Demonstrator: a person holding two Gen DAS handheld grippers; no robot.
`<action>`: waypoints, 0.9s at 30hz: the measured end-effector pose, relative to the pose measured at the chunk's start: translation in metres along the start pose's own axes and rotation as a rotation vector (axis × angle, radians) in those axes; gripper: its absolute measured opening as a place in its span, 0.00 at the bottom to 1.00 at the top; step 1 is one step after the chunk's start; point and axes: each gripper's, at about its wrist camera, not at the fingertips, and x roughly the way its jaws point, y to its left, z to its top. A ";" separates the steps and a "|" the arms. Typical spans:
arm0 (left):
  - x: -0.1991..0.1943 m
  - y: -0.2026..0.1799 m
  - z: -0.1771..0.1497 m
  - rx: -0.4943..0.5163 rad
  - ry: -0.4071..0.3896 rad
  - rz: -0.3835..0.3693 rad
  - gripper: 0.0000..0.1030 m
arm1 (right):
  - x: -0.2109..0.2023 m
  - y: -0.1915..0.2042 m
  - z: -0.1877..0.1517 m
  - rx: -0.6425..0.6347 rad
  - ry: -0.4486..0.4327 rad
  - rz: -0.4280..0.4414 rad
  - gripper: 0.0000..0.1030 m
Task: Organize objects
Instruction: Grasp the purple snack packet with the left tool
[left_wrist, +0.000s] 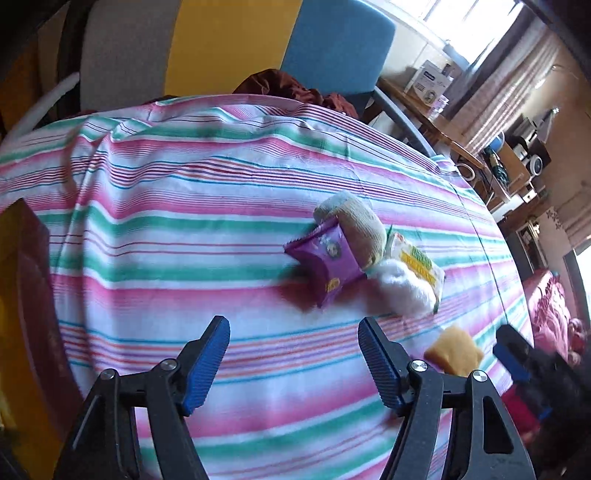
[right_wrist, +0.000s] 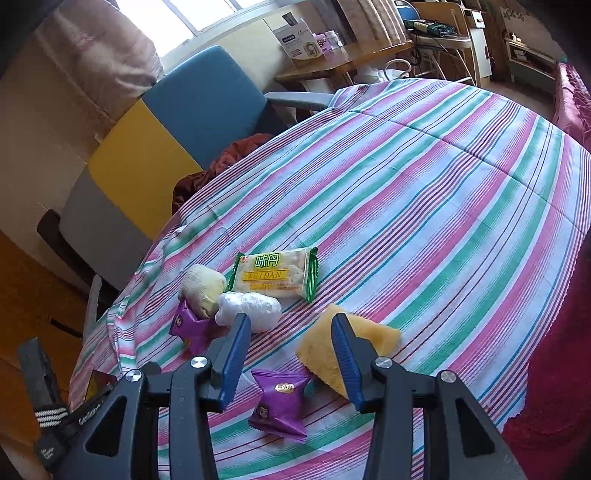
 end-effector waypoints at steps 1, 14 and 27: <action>0.007 -0.003 0.006 -0.009 0.004 -0.003 0.70 | 0.001 -0.001 0.000 0.005 0.003 0.003 0.45; 0.065 -0.022 0.042 -0.090 0.021 0.062 0.63 | 0.013 0.001 -0.001 0.006 0.051 0.029 0.45; 0.032 0.010 0.002 0.051 0.008 0.042 0.49 | 0.002 -0.043 0.011 0.214 -0.006 0.023 0.45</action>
